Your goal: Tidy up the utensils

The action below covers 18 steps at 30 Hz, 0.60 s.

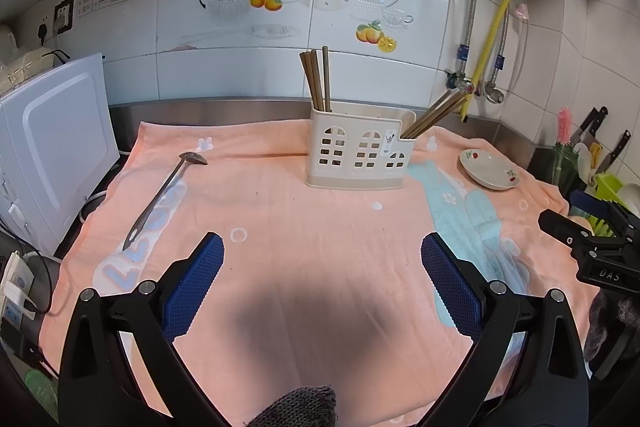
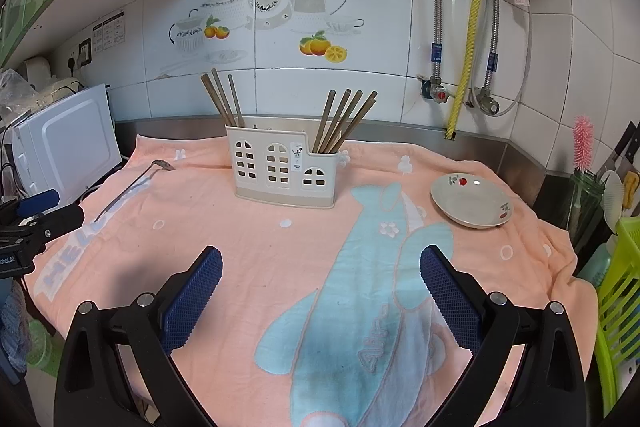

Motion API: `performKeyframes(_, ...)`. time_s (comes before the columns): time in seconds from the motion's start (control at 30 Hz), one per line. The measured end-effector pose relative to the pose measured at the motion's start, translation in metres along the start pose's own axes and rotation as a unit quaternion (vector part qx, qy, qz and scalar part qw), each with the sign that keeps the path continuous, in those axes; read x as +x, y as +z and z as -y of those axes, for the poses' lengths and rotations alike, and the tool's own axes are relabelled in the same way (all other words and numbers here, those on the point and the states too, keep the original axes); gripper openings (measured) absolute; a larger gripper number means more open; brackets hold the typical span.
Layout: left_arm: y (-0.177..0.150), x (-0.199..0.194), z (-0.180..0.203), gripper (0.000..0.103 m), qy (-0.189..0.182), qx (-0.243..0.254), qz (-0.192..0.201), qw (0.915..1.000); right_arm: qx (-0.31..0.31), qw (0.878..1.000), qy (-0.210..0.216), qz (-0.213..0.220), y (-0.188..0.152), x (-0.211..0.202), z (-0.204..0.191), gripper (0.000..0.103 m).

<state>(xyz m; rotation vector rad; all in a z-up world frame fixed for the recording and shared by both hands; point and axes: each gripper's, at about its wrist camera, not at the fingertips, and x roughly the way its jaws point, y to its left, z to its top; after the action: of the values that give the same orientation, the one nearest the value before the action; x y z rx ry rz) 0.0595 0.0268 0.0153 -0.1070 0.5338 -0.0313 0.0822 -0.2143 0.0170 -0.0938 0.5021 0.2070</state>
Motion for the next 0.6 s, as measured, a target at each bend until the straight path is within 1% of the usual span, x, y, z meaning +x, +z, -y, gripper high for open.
performKeyframes(0.6,-0.0034,0.0056,0.0022,0.098,-0.005,0.001,-0.007,1.0000,-0.001,1.000,0.003,-0.006,-0.0024,0.0045,-0.0039,0.096)
